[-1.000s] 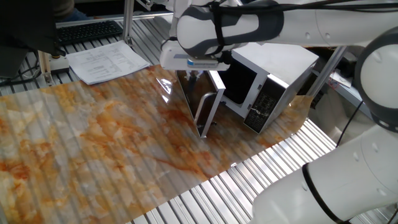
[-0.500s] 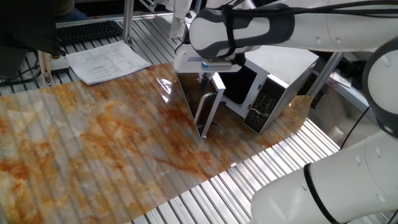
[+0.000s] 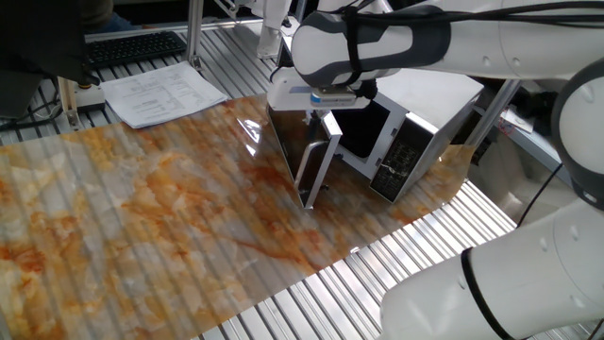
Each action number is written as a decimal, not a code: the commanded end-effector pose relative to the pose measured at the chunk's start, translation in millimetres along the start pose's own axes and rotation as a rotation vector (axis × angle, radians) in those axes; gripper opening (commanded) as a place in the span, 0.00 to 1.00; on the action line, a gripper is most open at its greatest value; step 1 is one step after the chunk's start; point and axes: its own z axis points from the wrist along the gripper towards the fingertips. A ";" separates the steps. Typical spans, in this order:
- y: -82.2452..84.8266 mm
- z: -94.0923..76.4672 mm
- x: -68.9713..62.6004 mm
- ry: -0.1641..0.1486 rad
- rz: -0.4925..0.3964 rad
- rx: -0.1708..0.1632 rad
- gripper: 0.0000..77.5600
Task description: Close the microwave door
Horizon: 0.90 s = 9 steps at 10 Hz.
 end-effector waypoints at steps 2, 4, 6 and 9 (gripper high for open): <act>-36.3 -3.0 -3.8 -0.001 -0.060 0.017 0.00; -42.8 -1.9 -3.6 -0.002 -0.069 0.021 0.00; -55.7 0.4 -4.8 -0.007 -0.099 0.031 0.00; -71.0 -1.9 -13.1 -0.004 -0.131 0.032 0.00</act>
